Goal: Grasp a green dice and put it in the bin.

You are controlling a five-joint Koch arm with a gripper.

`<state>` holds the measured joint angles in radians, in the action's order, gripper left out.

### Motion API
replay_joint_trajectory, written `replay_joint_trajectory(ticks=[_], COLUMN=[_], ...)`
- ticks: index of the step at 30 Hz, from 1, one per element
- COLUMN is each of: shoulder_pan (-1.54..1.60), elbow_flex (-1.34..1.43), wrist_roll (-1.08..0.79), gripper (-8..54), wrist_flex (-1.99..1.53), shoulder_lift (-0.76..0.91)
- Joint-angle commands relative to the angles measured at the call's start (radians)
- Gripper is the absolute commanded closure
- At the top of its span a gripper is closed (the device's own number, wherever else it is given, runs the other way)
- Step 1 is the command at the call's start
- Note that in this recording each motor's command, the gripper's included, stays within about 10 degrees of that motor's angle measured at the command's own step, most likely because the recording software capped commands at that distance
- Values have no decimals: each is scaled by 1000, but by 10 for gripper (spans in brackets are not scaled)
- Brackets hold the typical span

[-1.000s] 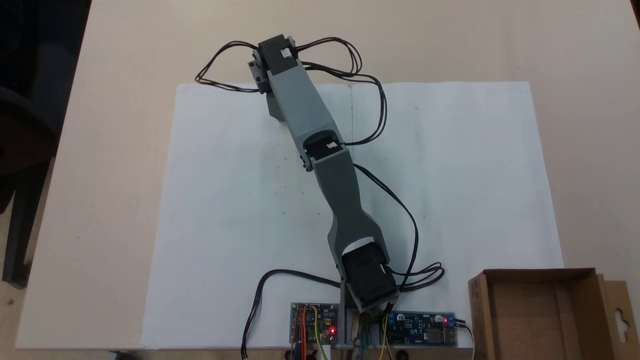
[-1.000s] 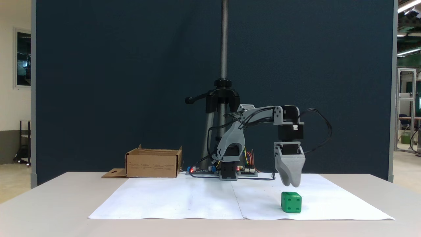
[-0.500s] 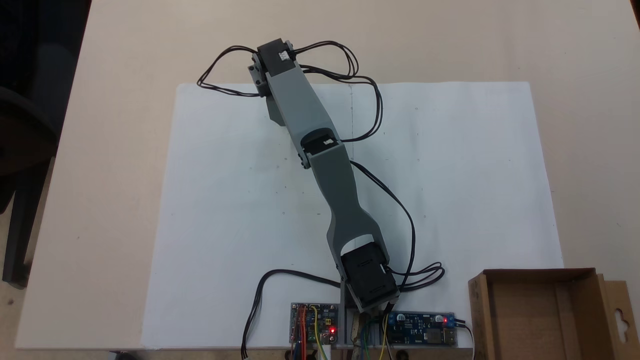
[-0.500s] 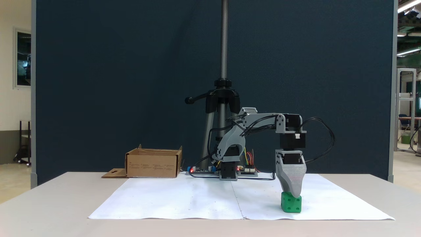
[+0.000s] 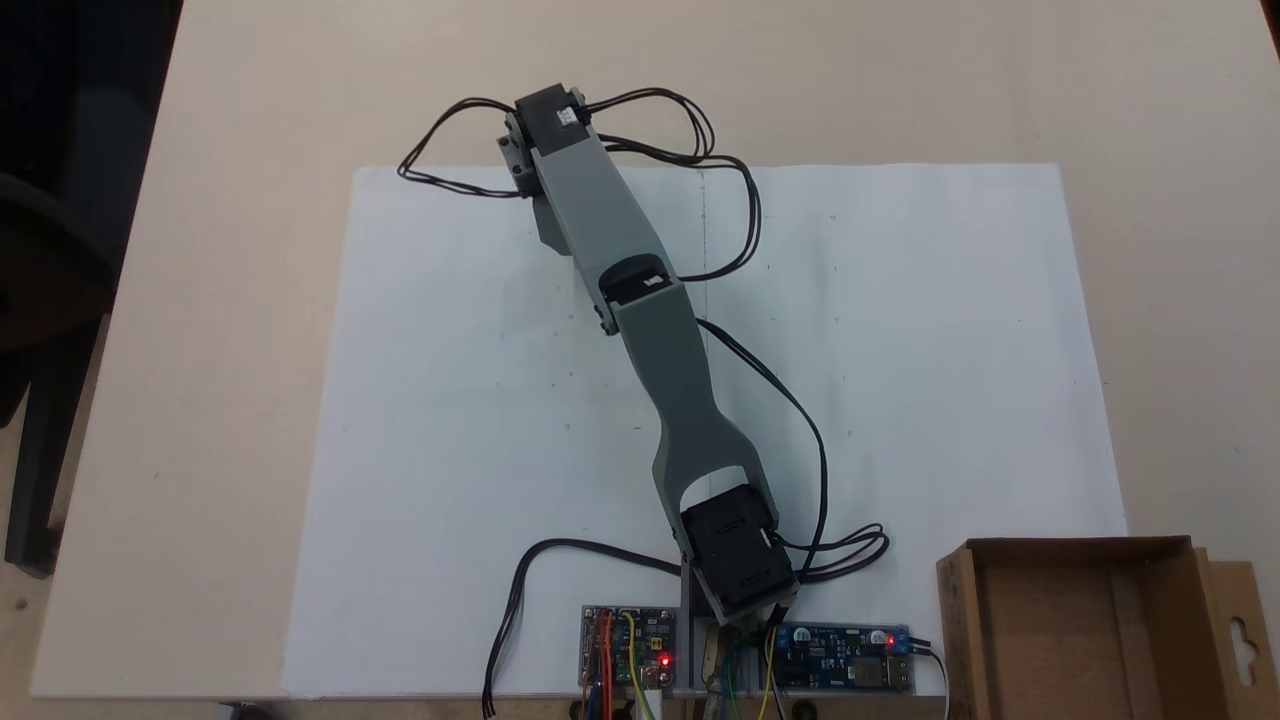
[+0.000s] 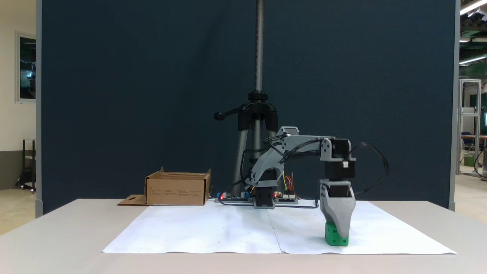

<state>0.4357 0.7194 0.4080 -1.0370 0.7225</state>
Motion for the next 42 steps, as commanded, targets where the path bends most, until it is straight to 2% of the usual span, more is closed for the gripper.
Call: replay_joint_trajectory(ticks=[1, 39, 42], shoulder_pan=[18, -2, -2], elbow_flex=[-44, -43, -43], wrist_roll=[71, 51, 51], gripper=[54, 69, 143], wrist_flex=[43, 64, 63], shoulder_lift=[20, -14, -14])
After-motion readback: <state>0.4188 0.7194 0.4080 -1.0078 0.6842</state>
